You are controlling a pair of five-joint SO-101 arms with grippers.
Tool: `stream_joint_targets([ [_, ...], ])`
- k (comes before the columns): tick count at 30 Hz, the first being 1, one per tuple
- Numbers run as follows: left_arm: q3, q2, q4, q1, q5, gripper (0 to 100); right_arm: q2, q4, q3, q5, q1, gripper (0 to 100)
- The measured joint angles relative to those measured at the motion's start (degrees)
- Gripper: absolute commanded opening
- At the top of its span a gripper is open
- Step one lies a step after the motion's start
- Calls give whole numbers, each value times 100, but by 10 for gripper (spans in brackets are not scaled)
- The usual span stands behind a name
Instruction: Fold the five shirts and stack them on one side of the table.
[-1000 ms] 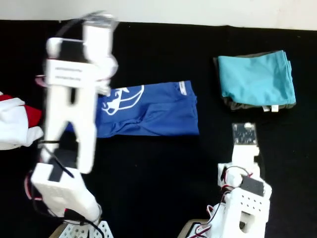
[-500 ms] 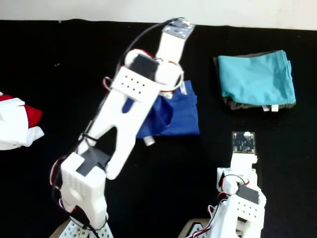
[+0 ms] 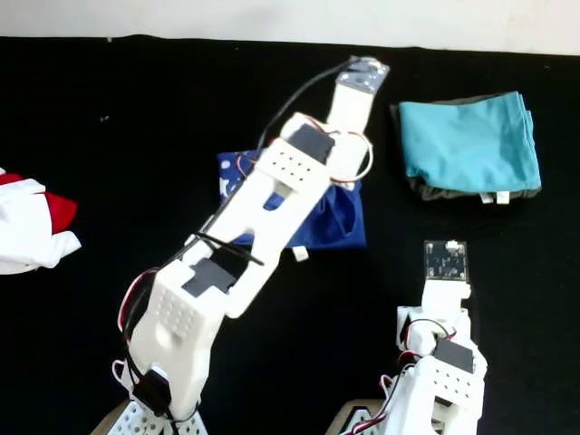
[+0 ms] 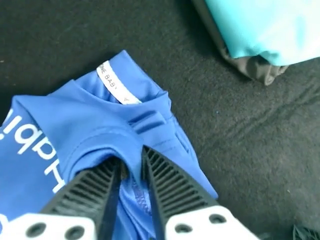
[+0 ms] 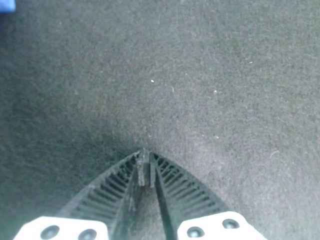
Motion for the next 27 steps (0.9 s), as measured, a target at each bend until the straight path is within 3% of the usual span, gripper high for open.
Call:
stream_joint_targets([
  [5, -527, 9, 281, -70, 0, 187, 0, 0, 0, 0, 0, 15],
  [9, -1363, 0, 1099, -387, 0, 133, 0, 0, 0, 0, 9, 15],
  [13, -1609, 0, 1855, -888, 0, 2, 0, 0, 0, 0, 9, 15],
  [17, -1670, 431, 2479, -1169, -9, 8, 0, 0, 0, 0, 9, 15],
  [22, -1670, 1196, 3033, -1029, -9, 8, 0, -9, 0, 0, 9, 15],
  [27, -1670, 1398, 3174, -325, -9, 8, 0, -9, 0, 0, 9, 15],
])
